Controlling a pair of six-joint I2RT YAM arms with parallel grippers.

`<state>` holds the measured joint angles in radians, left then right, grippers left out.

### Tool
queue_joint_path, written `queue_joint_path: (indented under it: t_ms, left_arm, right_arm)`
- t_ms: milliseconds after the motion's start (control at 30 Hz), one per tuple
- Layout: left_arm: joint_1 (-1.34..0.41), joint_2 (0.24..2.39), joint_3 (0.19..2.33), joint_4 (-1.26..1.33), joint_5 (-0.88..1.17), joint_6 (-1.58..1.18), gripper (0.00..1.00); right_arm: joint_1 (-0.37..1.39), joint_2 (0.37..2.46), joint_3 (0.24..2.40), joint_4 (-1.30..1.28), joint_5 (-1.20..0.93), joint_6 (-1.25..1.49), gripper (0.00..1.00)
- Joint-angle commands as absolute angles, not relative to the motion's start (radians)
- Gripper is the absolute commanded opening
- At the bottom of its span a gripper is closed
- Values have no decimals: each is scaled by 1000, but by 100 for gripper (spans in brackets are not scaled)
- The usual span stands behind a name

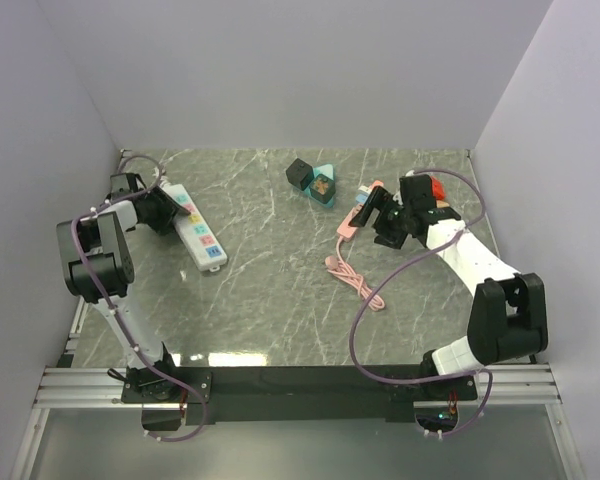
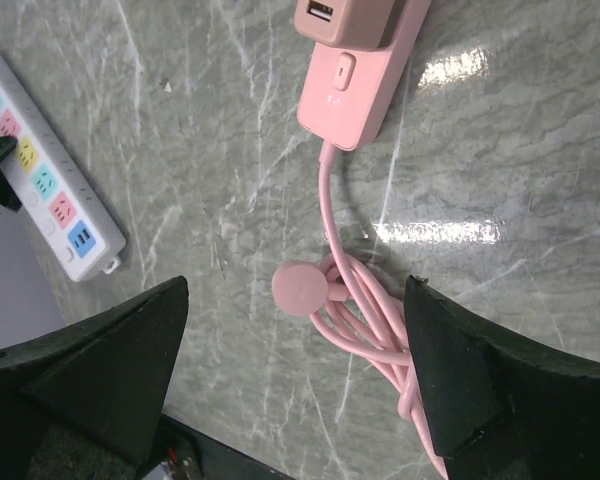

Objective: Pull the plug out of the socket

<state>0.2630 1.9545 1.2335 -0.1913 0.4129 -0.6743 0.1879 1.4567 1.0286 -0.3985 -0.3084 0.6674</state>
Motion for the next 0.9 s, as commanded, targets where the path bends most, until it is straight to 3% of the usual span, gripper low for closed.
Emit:
queue_joint_path:
  t_ms: [0,100,167,333,433,467,500,533,567,600,633,667,700,767,867]
  left_arm:
    - [271,1925,1183,-399,290,-604,65]
    - [271,1884,1157,-423,240,-592,78]
    - [275,1870,1137,-440,219,-594,81]
    - [275,1737,1068,-428,204,-632,87]
    - [235,1639,1058,-442,199,-653,85]
    - [216,1622,1063,-455,193,-658,82]
    - [177,1593,1066,-462,198,-661,64]
    - [160,1580,1068,-465,201,-667,46]
    - [141,1565,1065,-459,218,-684,11]
    - [103,1543,1062,-457,219,-693,1]
    - [83,1536,1063,-456,221,-699,1]
    - [62,1529,1066,-454,219,-709,0]
    - [23,1523,1075,-456,221,-712,1]
    - [6,1525,1083,-453,219,-722,1]
    - [-58,1555,1097,-439,226,-729,1]
  right_arm:
    - [204,1476,1081,-405,-313,640,95]
    - [210,1491,1092,-410,-316,637,95]
    - [215,1497,1100,-410,-316,638,95]
    - [227,1512,1129,-422,-318,626,95]
    - [239,1514,1140,-426,-319,612,93]
    - [244,1523,1153,-429,-319,598,89]
    - [247,1528,1158,-436,-328,591,85]
    - [250,1535,1166,-439,-334,586,74]
    - [255,1548,1178,-442,-342,577,65]
    - [255,1552,1183,-442,-356,574,57]
    - [256,1557,1184,-440,-360,572,44]
    - [261,1562,1189,-440,-362,572,25]
    - [264,1562,1189,-437,-362,574,14]
    - [268,1563,1189,-436,-364,577,1]
    - [275,1566,1192,-436,-364,577,0]
